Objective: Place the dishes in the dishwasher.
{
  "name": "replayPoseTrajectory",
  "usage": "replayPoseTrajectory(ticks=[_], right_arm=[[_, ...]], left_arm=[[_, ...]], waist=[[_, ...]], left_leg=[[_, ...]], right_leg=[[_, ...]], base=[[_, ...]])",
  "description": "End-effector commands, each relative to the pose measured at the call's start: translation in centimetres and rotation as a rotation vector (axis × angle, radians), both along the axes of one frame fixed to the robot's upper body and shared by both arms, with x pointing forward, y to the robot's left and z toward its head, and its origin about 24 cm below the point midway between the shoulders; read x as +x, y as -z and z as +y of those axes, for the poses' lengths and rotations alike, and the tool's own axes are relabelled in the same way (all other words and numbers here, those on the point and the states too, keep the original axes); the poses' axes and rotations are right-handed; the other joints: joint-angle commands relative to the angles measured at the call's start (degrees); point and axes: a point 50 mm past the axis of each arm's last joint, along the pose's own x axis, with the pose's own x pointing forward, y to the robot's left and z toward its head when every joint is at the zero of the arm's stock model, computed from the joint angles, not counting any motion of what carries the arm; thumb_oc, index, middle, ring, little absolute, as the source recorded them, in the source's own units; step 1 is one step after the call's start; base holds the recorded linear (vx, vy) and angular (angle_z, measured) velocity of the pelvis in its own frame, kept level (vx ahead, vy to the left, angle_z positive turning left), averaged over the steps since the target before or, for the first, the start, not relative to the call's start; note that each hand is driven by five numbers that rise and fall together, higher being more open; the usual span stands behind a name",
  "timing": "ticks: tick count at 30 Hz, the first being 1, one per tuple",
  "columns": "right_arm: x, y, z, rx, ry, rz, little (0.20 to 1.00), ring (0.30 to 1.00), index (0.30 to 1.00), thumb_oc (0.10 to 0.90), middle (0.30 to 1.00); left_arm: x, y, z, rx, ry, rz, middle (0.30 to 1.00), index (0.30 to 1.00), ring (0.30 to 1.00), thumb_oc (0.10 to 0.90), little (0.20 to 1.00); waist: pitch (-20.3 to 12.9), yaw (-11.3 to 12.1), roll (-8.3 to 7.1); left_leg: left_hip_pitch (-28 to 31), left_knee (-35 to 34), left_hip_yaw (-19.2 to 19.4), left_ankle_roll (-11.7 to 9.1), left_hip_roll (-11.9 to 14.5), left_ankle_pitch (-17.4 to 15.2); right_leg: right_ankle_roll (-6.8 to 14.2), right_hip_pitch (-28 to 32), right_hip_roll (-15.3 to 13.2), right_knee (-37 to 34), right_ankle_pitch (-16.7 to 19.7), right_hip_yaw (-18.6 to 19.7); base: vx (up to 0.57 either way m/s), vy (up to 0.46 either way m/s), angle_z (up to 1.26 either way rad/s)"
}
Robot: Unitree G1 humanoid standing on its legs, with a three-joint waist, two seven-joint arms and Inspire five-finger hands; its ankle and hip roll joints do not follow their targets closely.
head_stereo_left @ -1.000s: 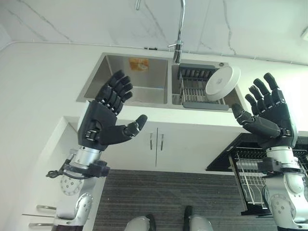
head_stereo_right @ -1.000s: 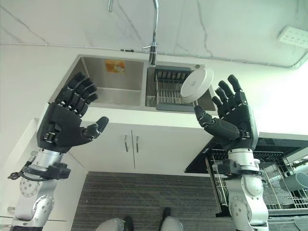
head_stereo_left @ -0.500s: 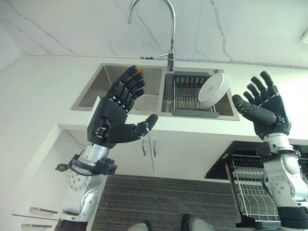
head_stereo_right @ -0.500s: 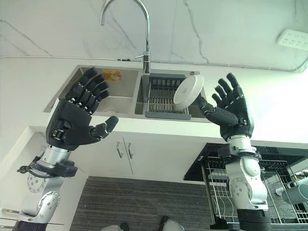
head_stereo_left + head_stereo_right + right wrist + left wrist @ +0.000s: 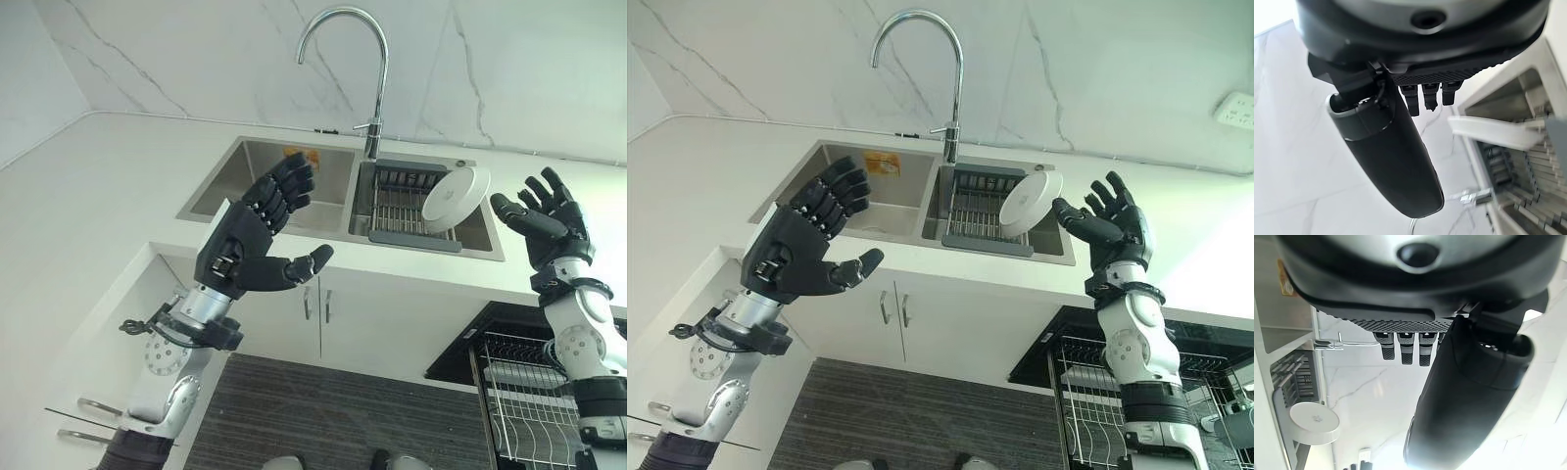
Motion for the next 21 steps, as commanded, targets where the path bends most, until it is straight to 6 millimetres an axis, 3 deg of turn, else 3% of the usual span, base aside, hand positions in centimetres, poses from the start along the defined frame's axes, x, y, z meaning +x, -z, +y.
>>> replayPoseTrajectory(ticks=[1,7,14,21], right_arm=[[1.2,-6.2,-1.4,-0.044,-0.008,-0.207,0.9,0.9,0.9,0.8,0.9],[1.4,-6.1,-3.8,0.03,0.021,-0.162,0.9,0.9,0.9,0.8,0.9],[1.9,-5.5,-4.6,0.068,0.011,-0.091,0.9,0.9,0.9,0.8,0.9],[2.6,-6.5,-5.3,0.071,-0.013,-0.059,0.9,0.9,0.9,0.8,0.9]], left_arm=[[-0.1,-3.9,-1.0,-0.008,0.08,-0.204,0.9,0.9,0.9,0.8,0.9],[0.0,-3.6,-0.9,0.016,0.084,-0.182,0.9,0.9,0.9,0.8,0.9],[0.2,-3.7,-1.0,0.025,0.093,-0.174,0.9,0.9,0.9,0.8,0.9],[0.3,-1.0,-1.8,0.055,0.244,-0.003,0.9,0.9,0.9,0.8,0.9]], waist=[[-3.3,1.1,-0.61],[-3.4,1.7,-0.71],[-3.3,2.4,-0.71],[-3.5,3.1,-0.19]], left_leg=[[5.5,1.3,1.5,-1.9,3.5,-10.8],[5.4,1.3,1.1,-2.1,3.5,-10.7],[5.2,1.3,0.7,-2.3,3.4,-10.3],[4.9,1.3,0.8,-2.6,3.6,-9.7]], right_leg=[[7.0,1.4,-2.3,-2.0,-2.5,0.5],[6.9,2.0,-2.2,-2.0,-2.8,0.3],[6.8,2.6,-2.2,-2.0,-3.1,0.1],[6.3,3.3,-1.9,-2.0,-3.7,-0.1]], base=[[0.0,0.0,0.0],[0.01,-0.007,0.06],[0.0,-0.005,0.03],[0.0,-0.002,0.01]])
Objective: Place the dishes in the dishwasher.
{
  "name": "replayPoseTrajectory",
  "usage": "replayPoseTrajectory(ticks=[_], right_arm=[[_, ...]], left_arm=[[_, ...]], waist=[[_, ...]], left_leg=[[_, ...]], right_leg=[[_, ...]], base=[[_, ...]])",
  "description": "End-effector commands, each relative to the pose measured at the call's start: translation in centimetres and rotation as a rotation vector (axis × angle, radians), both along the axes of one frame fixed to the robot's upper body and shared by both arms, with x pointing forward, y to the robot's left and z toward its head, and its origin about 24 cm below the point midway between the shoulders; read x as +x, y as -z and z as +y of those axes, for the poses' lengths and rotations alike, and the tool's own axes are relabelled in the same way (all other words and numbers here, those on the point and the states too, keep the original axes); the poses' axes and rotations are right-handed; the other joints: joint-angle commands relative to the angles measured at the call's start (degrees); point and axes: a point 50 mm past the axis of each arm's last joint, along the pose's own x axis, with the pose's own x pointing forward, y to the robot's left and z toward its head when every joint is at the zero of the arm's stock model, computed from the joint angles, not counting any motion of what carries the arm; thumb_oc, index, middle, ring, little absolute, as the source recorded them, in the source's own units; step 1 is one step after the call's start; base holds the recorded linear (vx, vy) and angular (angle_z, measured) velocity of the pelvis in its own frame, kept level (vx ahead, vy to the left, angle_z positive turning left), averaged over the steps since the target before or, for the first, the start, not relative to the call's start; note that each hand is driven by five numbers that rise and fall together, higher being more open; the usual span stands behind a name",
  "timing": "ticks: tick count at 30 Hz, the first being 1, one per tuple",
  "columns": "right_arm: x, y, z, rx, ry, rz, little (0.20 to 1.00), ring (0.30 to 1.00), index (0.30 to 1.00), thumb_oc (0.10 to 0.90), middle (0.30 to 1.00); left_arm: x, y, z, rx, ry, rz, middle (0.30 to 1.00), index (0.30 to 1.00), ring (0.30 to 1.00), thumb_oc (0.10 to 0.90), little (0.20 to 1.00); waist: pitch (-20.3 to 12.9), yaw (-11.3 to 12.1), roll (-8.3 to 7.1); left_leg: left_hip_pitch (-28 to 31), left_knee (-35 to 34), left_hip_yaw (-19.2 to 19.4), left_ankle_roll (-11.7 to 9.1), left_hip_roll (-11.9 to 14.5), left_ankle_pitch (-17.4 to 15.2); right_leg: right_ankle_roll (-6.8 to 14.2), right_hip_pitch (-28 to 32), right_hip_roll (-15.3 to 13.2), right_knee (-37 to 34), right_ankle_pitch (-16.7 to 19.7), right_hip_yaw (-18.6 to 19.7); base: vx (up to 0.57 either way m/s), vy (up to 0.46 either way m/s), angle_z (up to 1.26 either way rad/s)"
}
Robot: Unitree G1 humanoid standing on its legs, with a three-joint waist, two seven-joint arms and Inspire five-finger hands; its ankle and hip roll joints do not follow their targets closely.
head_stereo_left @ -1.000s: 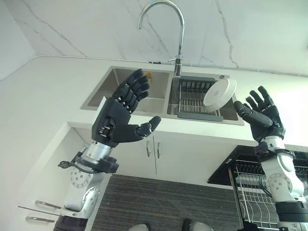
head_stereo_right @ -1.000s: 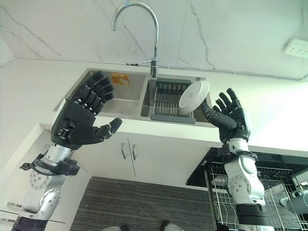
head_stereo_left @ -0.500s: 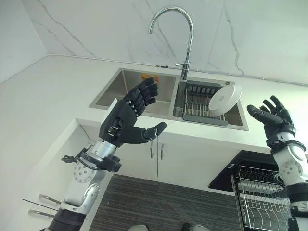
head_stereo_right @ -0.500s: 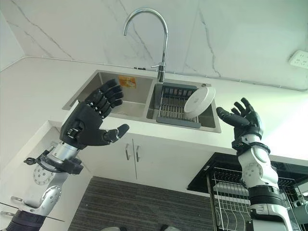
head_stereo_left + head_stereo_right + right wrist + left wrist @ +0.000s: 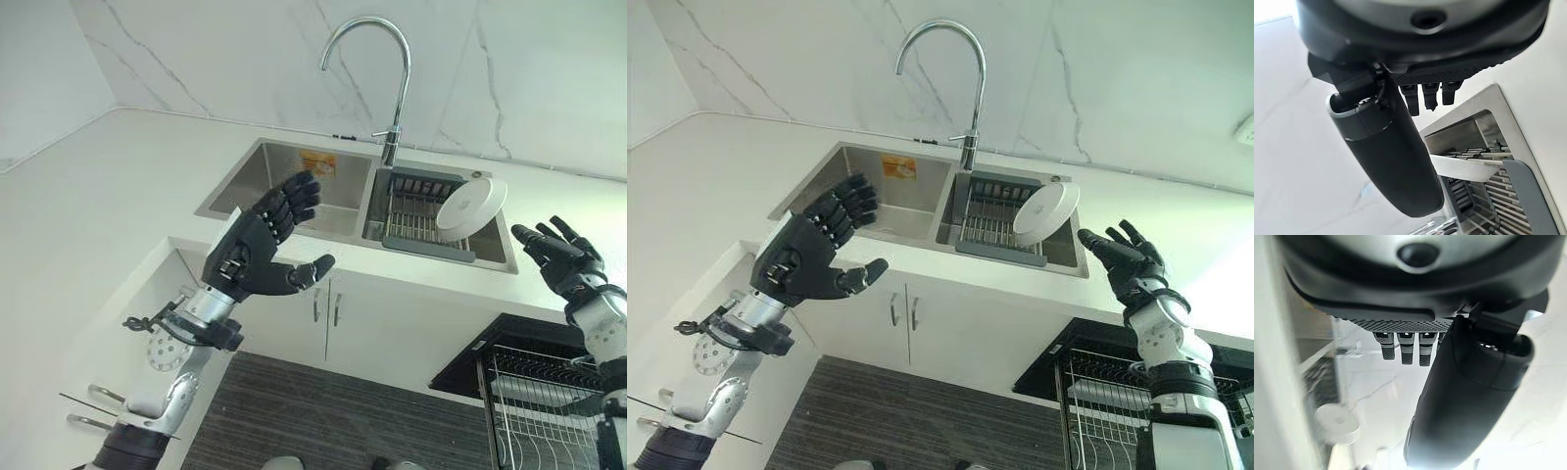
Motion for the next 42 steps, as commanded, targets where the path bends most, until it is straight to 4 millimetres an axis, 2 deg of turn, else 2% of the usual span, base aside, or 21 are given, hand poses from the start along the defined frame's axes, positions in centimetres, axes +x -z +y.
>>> replayPoseTrajectory(ticks=[1,5,10,20,42], right_arm=[[2.1,-8.4,-0.1,-0.052,-0.053,-0.299,0.9,0.9,0.9,0.8,0.9],[2.5,-9.1,-0.1,-0.057,-0.066,-0.307,0.9,0.9,0.9,0.8,0.9],[2.7,-9.7,-0.3,-0.057,-0.068,-0.311,0.9,0.9,0.9,0.8,0.9],[3.0,-10.6,-0.6,-0.047,-0.061,-0.319,0.9,0.9,0.9,0.8,0.9],[2.9,-9.5,-1.5,0.013,-0.05,-0.245,0.9,0.9,0.9,0.8,0.9]], left_arm=[[-0.4,-3.0,-1.7,-0.04,0.179,-0.126,0.9,0.9,0.9,0.8,0.9],[-1.0,-1.3,-2.0,-0.011,0.227,-0.048,0.9,0.9,0.9,0.8,0.9],[-1.3,-0.1,-1.4,0.006,0.202,0.0,0.9,0.9,0.9,0.8,0.9],[-1.5,-0.5,-0.6,-0.035,0.136,-0.029,0.9,0.9,0.9,0.8,0.9],[-1.5,-0.7,0.1,-0.045,0.1,-0.022,0.9,0.9,0.9,0.8,0.9]], waist=[[-3.3,0.8,-0.31],[-3.2,1.3,0.13],[-3.2,1.7,0.42],[-3.1,2.7,0.56],[-3.0,4.0,1.38]], left_leg=[[4.6,1.4,2.3,-2.7,4.1,-9.9],[4.4,1.4,2.3,-2.8,4.2,-9.5],[4.2,1.4,2.2,-3.1,4.3,-9.1],[3.8,1.4,1.9,-3.5,4.6,-8.3],[3.2,1.4,1.2,-4.4,5.4,-7.0]], right_leg=[[6.0,1.9,-1.5,-1.5,-3.5,1.4],[5.8,2.2,-1.3,-1.5,-3.8,1.4],[5.7,2.5,-1.2,-1.5,-4.1,1.3],[5.2,3.2,-1.0,-1.5,-4.6,0.8],[4.3,4.3,-0.5,-1.5,-5.8,0.0]], base=[[0.0,0.0,0.0],[0.0,0.0,0.0],[0.0,0.0,0.0],[0.0,0.0,0.0],[0.0,-0.01,0.02]])
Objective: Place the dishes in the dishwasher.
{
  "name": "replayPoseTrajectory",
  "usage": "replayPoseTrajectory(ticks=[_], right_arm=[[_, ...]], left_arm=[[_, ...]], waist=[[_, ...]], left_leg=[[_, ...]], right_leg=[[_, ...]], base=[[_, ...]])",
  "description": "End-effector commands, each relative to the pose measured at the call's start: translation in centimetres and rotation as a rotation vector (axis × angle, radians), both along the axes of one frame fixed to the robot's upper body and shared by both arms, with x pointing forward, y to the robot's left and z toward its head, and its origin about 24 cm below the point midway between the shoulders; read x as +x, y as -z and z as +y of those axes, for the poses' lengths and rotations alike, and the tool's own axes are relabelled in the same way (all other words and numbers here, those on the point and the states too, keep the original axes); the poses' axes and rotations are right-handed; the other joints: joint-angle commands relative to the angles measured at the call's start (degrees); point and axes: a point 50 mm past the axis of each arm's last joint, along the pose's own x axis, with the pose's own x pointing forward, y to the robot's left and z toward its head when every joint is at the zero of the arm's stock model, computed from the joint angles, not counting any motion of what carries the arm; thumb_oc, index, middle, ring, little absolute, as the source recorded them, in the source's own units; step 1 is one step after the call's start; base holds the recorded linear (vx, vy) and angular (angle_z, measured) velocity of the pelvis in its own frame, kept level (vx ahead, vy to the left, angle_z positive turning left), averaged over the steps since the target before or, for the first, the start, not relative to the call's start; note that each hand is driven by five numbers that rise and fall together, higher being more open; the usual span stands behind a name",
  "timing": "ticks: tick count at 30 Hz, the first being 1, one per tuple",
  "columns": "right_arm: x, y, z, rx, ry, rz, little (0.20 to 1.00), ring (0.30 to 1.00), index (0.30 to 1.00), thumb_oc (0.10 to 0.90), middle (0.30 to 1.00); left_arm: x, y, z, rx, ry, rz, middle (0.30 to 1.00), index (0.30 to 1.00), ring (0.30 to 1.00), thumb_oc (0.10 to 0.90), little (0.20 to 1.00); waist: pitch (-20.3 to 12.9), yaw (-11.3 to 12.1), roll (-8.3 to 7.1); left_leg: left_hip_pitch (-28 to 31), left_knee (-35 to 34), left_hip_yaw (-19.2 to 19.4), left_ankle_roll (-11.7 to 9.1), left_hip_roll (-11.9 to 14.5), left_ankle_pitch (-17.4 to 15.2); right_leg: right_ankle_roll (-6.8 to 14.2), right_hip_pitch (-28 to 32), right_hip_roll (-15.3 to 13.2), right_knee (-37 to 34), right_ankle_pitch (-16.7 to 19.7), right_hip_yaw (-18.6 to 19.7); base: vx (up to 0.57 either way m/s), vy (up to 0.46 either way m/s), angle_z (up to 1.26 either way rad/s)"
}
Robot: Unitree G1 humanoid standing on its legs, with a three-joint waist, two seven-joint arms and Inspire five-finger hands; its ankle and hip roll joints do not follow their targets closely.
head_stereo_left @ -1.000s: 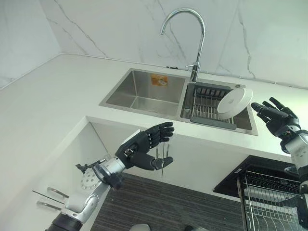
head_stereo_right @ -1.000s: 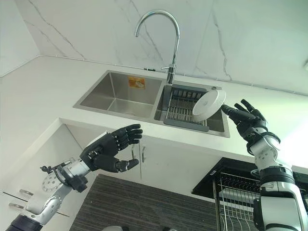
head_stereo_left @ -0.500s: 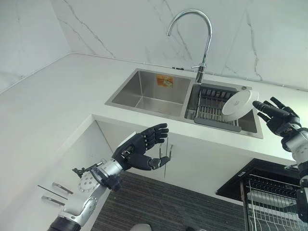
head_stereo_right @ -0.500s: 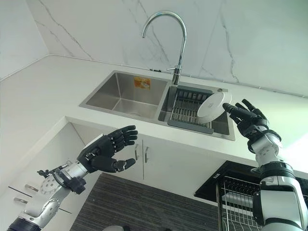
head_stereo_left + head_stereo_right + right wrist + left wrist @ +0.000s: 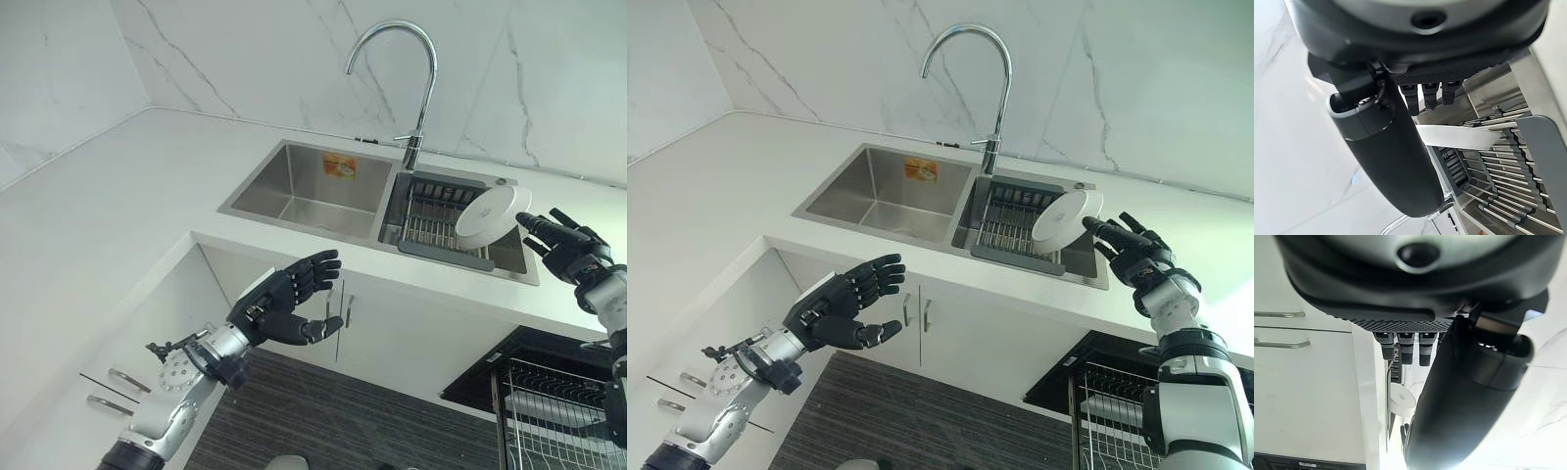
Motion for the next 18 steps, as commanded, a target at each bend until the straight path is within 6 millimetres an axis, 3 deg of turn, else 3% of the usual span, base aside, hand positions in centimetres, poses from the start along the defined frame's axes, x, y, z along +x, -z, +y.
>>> replayPoseTrajectory(ticks=[1,18], right_arm=[[1.29,-8.09,-1.04,-0.077,-0.004,-0.247,0.9,0.9,0.9,0.8,0.9],[1.28,-7.33,-1.09,-0.053,-0.004,-0.227,0.9,0.9,0.9,0.8,0.9]], left_arm=[[0.15,-5.63,-0.06,-0.124,0.012,-0.271,0.9,0.9,0.9,0.8,0.9],[0.12,-5.74,0.24,-0.119,-0.002,-0.267,0.9,0.9,0.9,0.8,0.9]], waist=[[-2.9,1.7,0.43],[-2.5,1.9,1.01]], left_leg=[[2.3,3.9,2.8,-4.1,5.6,-8.7],[2.2,3.9,2.8,-4.4,6.0,-8.2]], right_leg=[[4.6,3.2,-0.6,-0.7,-5.7,1.8],[4.4,3.6,-0.7,-0.7,-5.9,1.4]], base=[[0.0,0.0,0.0],[0.01,-0.002,0.01]])
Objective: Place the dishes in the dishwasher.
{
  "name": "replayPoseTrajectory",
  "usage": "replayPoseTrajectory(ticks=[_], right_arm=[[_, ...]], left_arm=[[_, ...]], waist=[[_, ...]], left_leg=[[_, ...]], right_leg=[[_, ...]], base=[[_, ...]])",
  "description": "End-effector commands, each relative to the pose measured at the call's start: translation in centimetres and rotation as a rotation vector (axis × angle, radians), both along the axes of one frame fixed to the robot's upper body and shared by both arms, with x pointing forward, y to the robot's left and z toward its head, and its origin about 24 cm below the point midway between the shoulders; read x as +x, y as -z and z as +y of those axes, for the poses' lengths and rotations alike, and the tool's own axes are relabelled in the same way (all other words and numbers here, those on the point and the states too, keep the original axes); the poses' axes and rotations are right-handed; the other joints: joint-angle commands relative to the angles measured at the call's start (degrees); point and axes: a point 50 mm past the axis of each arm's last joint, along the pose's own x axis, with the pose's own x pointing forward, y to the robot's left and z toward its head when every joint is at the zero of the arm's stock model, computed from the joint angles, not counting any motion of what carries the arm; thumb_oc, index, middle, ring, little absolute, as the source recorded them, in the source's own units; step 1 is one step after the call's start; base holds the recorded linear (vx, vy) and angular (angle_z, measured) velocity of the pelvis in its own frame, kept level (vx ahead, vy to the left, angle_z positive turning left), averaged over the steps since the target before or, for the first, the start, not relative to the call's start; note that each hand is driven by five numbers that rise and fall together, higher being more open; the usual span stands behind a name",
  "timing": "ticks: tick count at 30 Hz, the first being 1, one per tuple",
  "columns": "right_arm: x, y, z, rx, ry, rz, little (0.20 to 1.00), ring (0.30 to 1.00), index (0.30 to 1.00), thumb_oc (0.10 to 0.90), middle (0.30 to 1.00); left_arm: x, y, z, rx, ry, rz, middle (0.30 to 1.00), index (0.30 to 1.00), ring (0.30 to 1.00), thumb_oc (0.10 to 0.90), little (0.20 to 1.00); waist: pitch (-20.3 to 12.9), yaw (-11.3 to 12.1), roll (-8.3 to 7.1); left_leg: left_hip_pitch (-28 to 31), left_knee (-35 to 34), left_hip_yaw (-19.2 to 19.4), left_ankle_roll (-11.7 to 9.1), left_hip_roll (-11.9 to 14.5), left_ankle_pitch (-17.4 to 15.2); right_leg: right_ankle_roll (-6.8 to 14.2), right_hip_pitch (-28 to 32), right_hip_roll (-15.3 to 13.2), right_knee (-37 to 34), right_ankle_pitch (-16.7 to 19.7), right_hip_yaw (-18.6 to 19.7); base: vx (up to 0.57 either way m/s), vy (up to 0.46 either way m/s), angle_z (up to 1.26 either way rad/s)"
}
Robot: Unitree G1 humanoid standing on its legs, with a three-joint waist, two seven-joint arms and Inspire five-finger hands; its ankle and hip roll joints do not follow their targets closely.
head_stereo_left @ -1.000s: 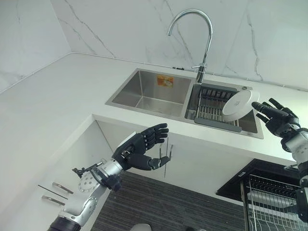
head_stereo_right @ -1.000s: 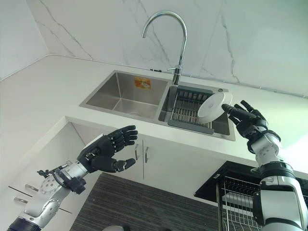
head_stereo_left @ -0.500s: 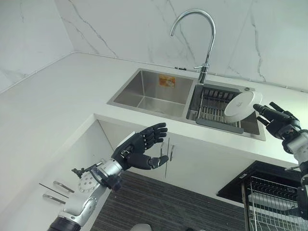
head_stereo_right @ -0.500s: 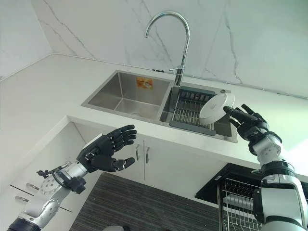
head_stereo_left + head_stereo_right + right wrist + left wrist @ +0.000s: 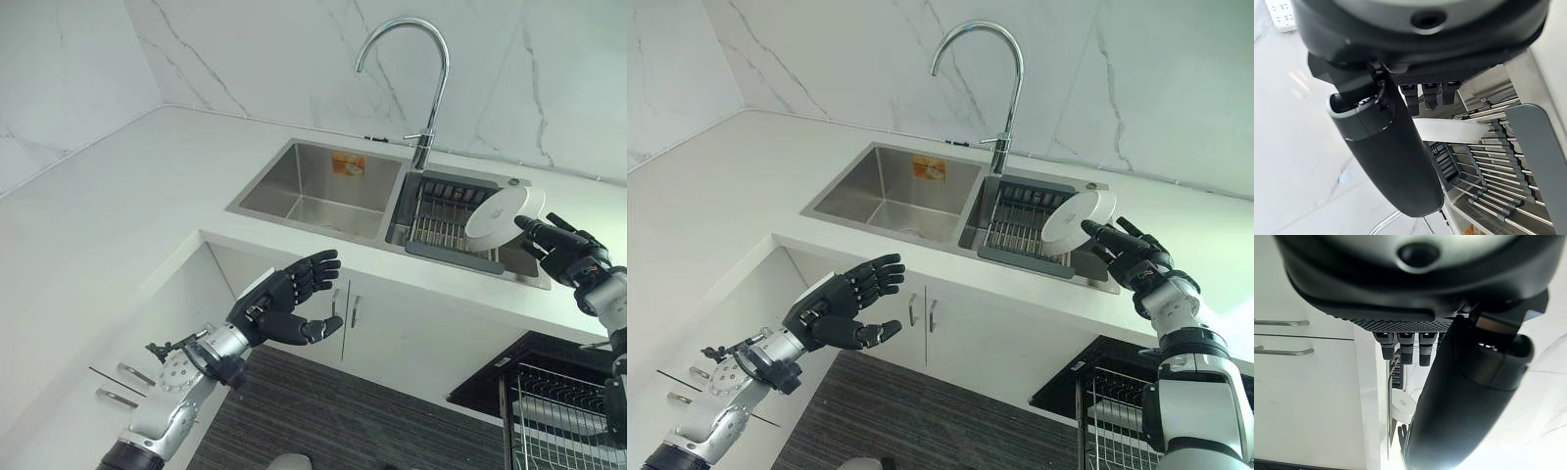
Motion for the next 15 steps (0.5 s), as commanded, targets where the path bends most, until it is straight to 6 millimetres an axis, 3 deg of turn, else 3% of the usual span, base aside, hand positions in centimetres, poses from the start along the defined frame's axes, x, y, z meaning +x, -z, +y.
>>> replayPoseTrajectory(ticks=[1,15], right_arm=[[1.4,-7.77,-0.96,-0.075,0.002,-0.25,0.9,0.9,0.9,0.8,0.9],[1.22,-7.06,-1.1,-0.047,0.014,-0.249,0.9,0.9,0.9,0.8,0.9]], left_arm=[[0.12,-5.73,0.2,-0.117,0.0,-0.267,0.9,0.9,0.9,0.8,0.9],[0.02,-5.71,0.59,-0.11,-0.008,-0.267,0.9,0.9,0.9,0.8,0.9]], waist=[[-3.0,0.8,0.14],[-2.8,0.9,0.49]], left_leg=[[1.4,5.1,3.0,-4.1,6.0,-8.6],[1.4,5.1,3.1,-4.4,6.4,-8.2]], right_leg=[[4.7,2.9,-0.7,-0.5,-5.6,2.1],[4.6,3.2,-0.7,-0.5,-5.7,2.0]], base=[[0.0,0.0,0.0],[0.0,-0.005,0.01]])
